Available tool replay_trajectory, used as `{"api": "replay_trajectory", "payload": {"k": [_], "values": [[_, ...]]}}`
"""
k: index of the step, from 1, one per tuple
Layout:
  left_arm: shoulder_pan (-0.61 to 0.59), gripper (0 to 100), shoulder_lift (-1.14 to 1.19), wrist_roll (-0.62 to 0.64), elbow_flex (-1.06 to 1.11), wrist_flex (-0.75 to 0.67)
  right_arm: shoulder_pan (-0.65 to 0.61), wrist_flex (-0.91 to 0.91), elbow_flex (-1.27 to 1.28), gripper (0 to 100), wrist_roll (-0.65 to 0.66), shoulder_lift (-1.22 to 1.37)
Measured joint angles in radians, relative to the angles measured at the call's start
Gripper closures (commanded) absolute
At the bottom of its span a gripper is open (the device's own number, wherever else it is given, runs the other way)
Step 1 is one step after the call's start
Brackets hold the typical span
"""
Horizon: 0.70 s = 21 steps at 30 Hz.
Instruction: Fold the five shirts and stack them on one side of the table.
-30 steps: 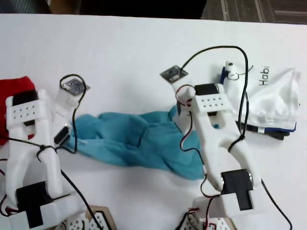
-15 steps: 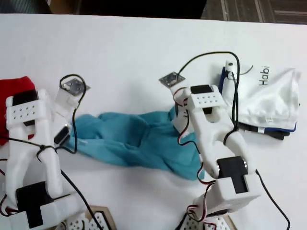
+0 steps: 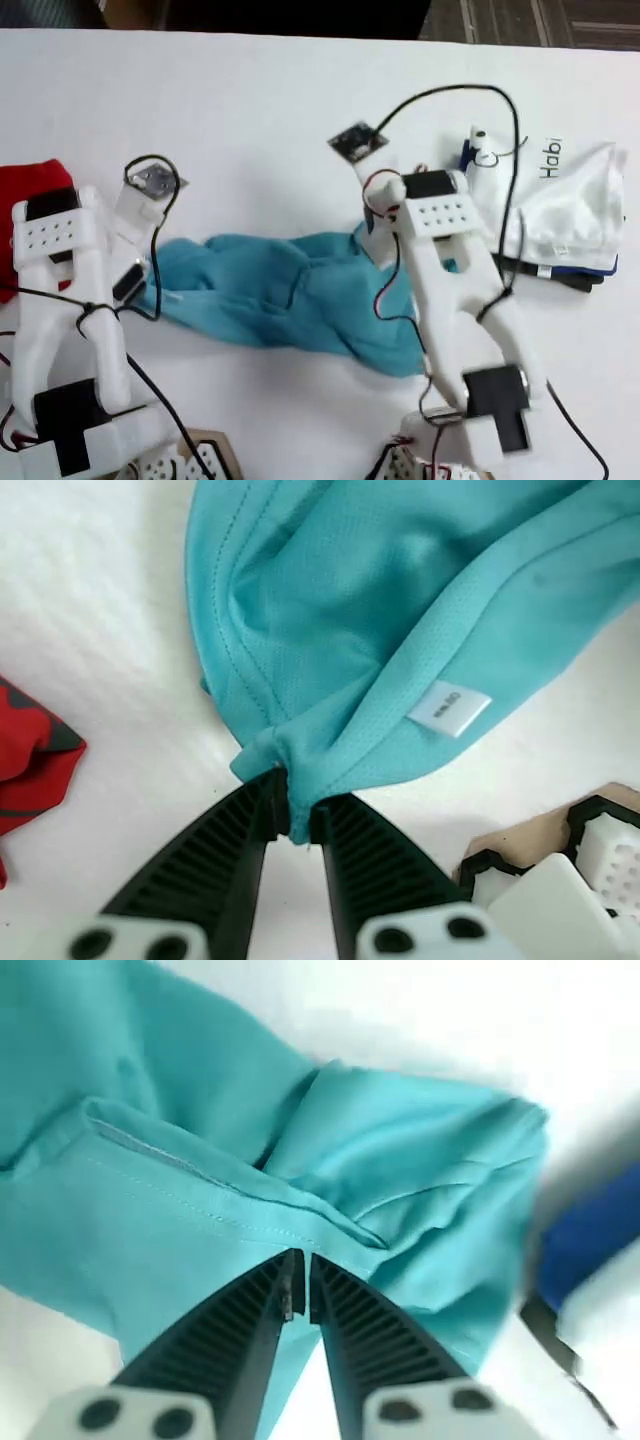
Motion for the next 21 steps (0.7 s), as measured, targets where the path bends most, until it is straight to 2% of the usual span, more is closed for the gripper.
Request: {"api": "replay_trajectory", "payload": {"k": [8,13,21], "values": [[0.023,97,0.000,0.000,0.000,0.000,0.002,-0.037,0.086,96.4,0.000,-0.034],[0.025,97,0.000,0.000,0.000,0.000,0.003,-0.071,0.103,81.7,0.000,0.068],[0.023,97,0.000,0.000,0.000,-0.002,0.002,-0.094,0.106,82.5,0.000,0.178]]}}
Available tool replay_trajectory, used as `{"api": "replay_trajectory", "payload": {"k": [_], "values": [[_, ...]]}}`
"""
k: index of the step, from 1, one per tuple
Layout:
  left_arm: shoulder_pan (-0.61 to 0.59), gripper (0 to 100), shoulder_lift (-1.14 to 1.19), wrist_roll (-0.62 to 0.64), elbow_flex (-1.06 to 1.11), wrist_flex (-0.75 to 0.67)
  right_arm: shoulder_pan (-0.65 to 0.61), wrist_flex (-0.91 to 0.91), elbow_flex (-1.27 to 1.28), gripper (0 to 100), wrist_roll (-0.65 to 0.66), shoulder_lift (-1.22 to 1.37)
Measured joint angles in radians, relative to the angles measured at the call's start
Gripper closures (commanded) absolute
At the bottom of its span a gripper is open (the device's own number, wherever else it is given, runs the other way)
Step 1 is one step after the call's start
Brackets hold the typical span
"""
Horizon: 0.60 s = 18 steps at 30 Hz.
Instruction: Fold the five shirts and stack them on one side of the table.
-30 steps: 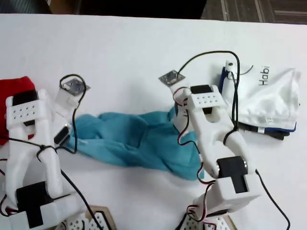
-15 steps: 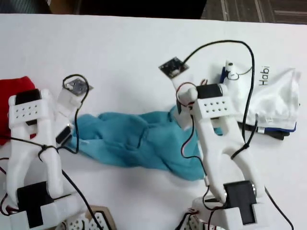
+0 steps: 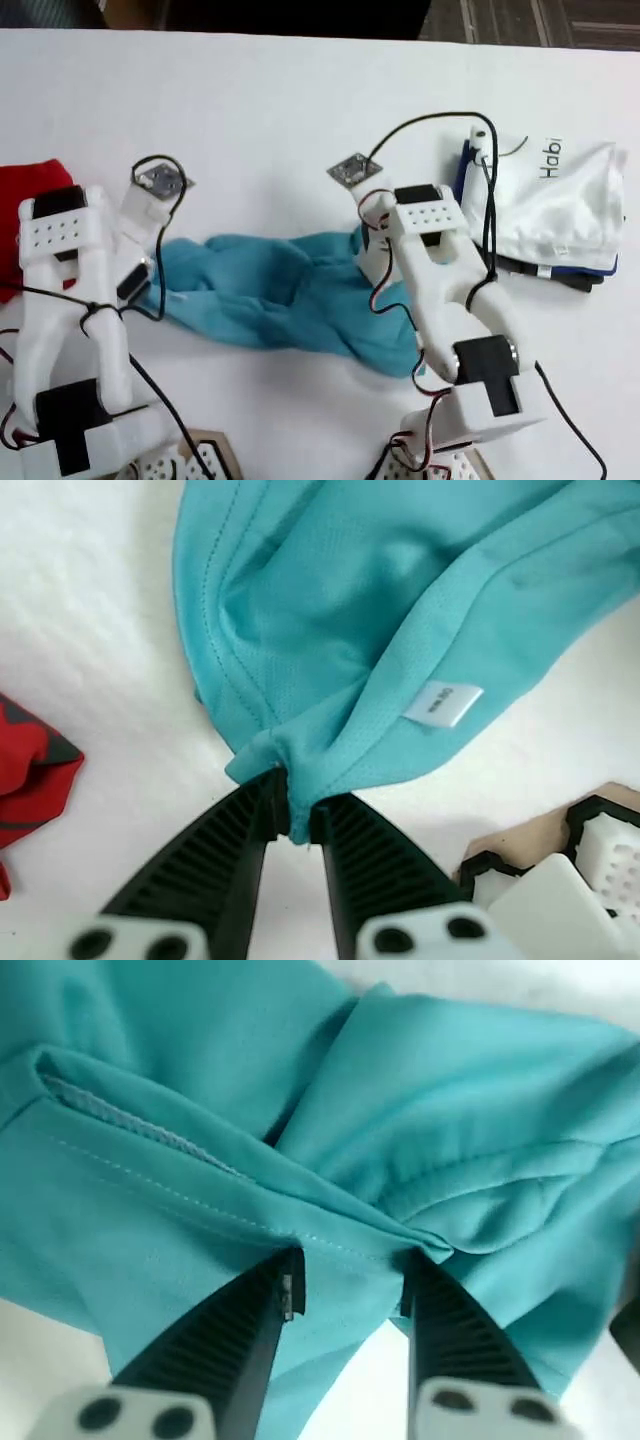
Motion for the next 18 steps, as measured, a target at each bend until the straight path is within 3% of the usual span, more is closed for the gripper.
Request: {"api": "replay_trajectory", "payload": {"k": [4,7,18], "values": [[0.002,97,0.000,0.000,0.000,0.000,0.000,-0.020,0.000,85.3,0.000,0.021],[0.000,97,0.000,0.000,0.000,0.000,0.002,-0.035,0.000,99.3,0.000,0.025],[0.000,97,0.000,0.000,0.000,0.000,0.005,-0.043,0.002,97.7,0.000,-0.015]]}}
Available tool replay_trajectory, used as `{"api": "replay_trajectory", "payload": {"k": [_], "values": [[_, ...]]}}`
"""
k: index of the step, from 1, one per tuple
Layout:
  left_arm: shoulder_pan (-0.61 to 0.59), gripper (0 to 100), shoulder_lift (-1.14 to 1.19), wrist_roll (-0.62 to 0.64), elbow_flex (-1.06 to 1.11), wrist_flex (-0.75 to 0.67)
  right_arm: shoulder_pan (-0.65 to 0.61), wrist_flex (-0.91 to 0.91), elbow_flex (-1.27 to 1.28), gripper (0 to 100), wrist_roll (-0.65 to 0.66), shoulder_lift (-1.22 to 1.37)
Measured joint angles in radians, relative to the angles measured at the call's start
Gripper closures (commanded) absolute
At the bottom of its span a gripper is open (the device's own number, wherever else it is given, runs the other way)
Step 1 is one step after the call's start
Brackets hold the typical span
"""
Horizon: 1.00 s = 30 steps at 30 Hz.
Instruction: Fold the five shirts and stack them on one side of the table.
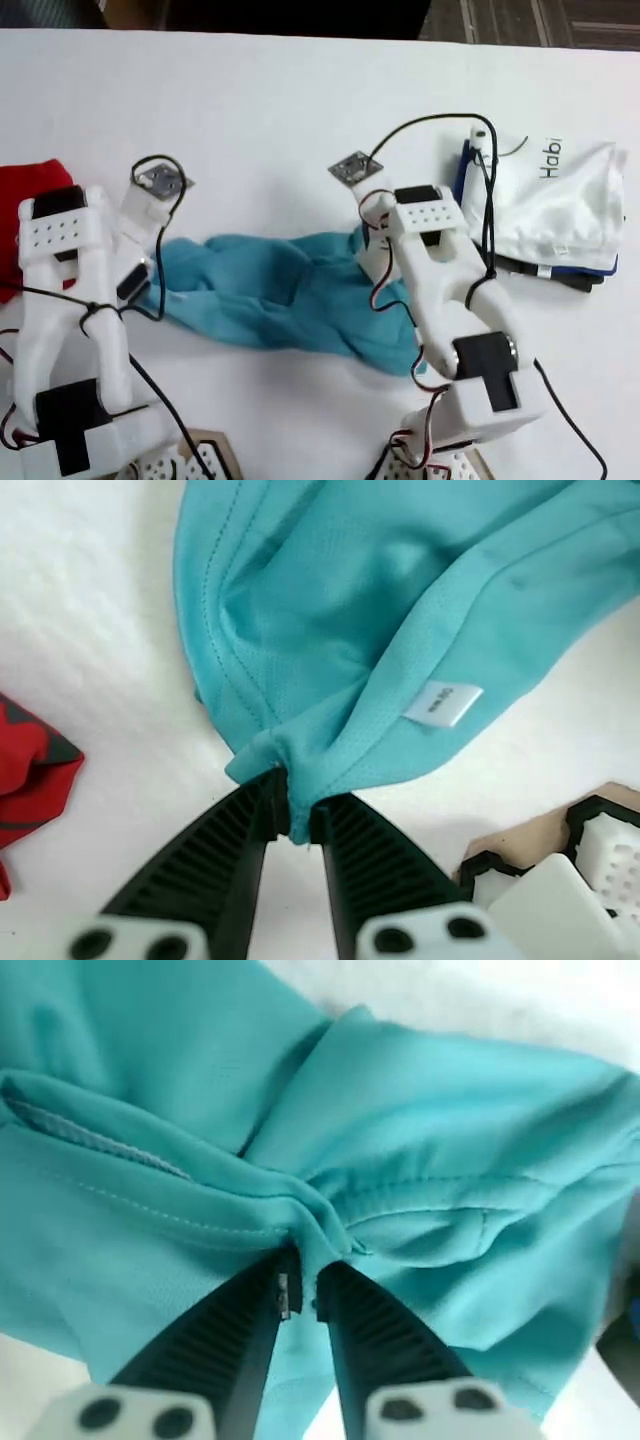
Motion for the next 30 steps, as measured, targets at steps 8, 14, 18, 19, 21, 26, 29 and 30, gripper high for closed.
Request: {"api": "replay_trajectory", "payload": {"k": [8,14,18,19,21,26,29,30], "values": [[0.017,97,0.002,0.000,-0.081,0.066,-0.002,0.161,-0.132,97.8,0.000,-0.339],[0.028,97,0.002,0.000,-0.396,0.203,0.012,0.144,-0.365,97.8,0.000,-0.422],[0.025,97,0.002,0.000,-0.605,0.222,0.077,0.109,-0.523,97.8,0.000,-0.339],[0.028,97,0.002,0.008,-0.651,0.227,0.091,0.106,-0.572,97.8,0.000,-0.307],[0.029,97,0.002,0.040,-0.730,0.227,0.100,0.106,-0.684,97.8,0.000,-0.242],[0.029,97,0.002,0.117,-0.908,0.230,0.098,0.175,-1.013,97.8,0.000,-0.147],[0.029,97,0.002,0.150,-0.985,0.233,0.081,0.222,-1.195,97.8,0.000,-0.141],[0.029,97,0.002,0.158,-1.005,0.236,0.075,0.235,-1.250,97.8,0.000,-0.141]]}}
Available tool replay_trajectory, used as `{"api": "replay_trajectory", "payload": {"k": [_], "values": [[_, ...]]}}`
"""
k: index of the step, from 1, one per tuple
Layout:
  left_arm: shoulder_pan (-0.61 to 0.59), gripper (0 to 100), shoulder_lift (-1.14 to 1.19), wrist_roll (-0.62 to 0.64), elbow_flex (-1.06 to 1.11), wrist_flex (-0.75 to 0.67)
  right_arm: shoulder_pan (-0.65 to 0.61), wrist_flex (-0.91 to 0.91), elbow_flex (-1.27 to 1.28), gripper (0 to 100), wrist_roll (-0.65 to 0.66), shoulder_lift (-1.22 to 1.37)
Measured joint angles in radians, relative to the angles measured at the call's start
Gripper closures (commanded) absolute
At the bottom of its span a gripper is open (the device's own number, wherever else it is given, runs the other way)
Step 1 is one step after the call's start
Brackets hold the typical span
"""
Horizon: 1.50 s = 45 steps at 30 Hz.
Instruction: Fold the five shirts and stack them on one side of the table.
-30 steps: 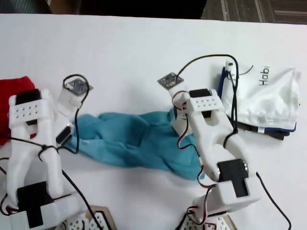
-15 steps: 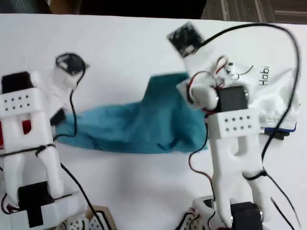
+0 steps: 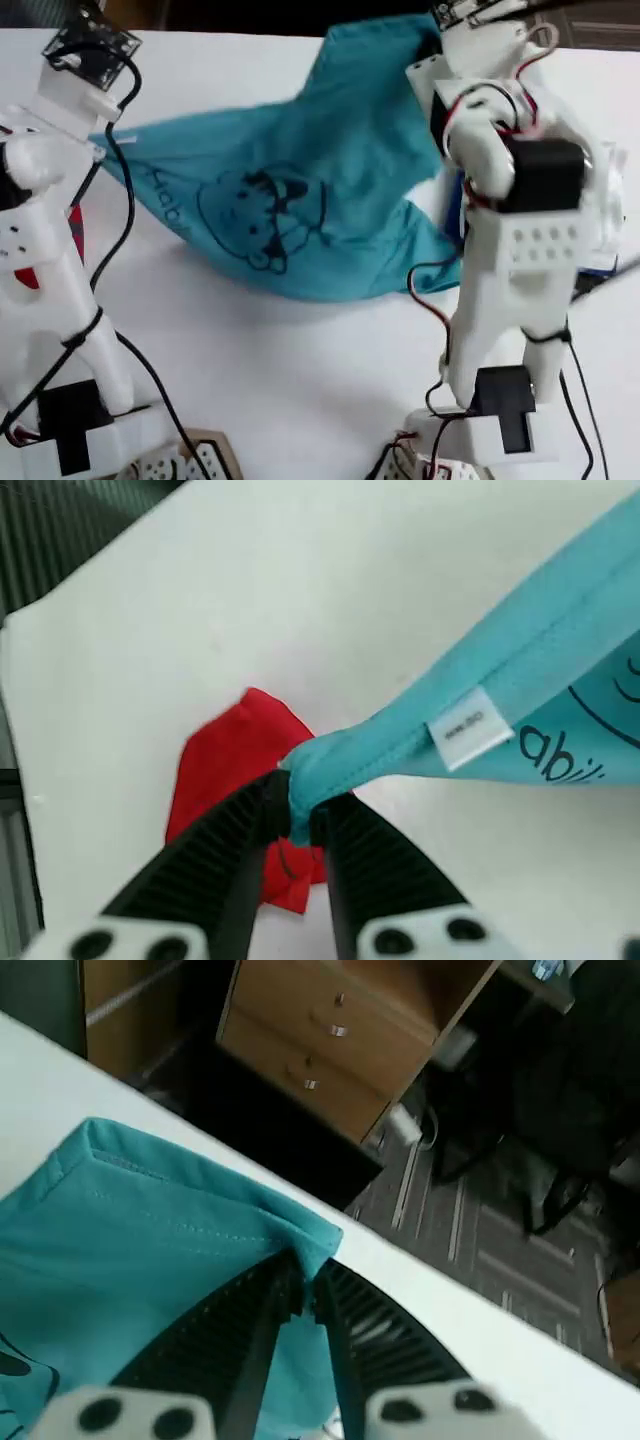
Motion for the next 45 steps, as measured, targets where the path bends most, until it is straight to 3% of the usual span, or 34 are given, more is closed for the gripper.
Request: {"api": "replay_trajectory", "payload": {"k": [9,16,34,45], "values": [[0.000,97,-0.034,0.052,-0.163,0.003,-0.005,0.143,-0.422,97.8,0.000,-0.002],[0.000,97,-0.161,0.094,-0.167,0.003,-0.003,0.241,-0.560,97.8,0.002,-0.002],[-0.002,97,-0.482,0.115,0.029,-0.015,-0.005,0.023,-0.594,97.8,0.147,-0.230],[-0.002,97,-0.644,0.115,0.037,-0.021,-0.005,0.100,-0.603,97.8,0.146,-0.362]]}}
